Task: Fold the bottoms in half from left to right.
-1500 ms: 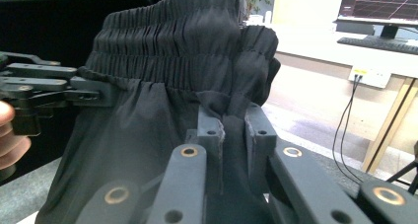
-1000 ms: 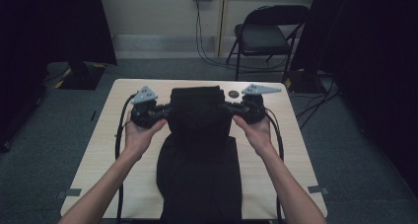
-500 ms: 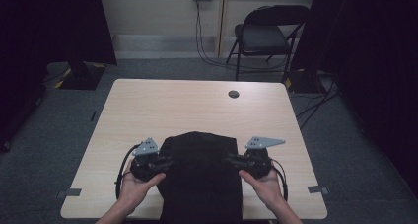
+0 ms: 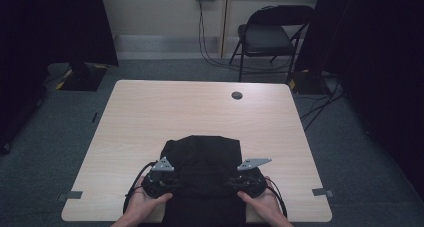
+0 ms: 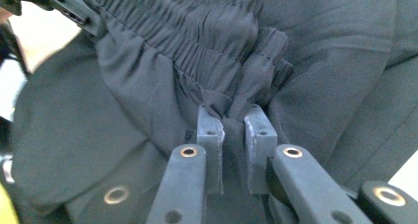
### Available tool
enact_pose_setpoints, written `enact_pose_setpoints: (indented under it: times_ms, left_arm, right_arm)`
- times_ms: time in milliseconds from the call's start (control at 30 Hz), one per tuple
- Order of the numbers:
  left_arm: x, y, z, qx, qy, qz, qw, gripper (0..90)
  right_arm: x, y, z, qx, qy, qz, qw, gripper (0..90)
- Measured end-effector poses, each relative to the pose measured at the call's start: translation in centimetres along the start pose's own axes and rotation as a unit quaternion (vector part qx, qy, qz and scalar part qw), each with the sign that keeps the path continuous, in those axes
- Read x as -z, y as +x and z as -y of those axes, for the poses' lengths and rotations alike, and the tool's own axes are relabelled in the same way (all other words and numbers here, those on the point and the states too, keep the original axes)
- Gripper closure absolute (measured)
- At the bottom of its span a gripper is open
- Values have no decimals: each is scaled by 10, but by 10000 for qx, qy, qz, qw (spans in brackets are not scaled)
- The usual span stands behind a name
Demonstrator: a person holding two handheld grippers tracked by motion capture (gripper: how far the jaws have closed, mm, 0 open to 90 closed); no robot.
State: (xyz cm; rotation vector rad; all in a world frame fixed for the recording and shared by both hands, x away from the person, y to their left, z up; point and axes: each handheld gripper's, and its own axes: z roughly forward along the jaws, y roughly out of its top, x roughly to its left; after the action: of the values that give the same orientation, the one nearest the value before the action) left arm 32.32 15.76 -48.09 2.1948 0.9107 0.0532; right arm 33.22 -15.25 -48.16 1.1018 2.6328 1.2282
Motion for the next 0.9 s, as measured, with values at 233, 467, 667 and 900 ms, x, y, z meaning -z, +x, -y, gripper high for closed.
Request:
enact_pose_setpoints:
  times_ms: [233,467,667,900]
  left_arm:
    - [-12,19,-12,-98,21,-404,9991,810]
    - [-24,46,-31,-33,-137,-750,9971,816]
    - [-39,76,-57,15,-250,-1131,9933,820]
    - [-53,99,-78,210,-362,-1373,9897,822]
  right_arm:
    - [-18,-7,-8,90,33,314,9995,811]
    - [-36,-29,-30,163,-130,561,9982,813]
    - [-52,-55,-55,52,-228,756,9969,813]
    - [-67,-80,-80,-112,-211,954,9952,813]
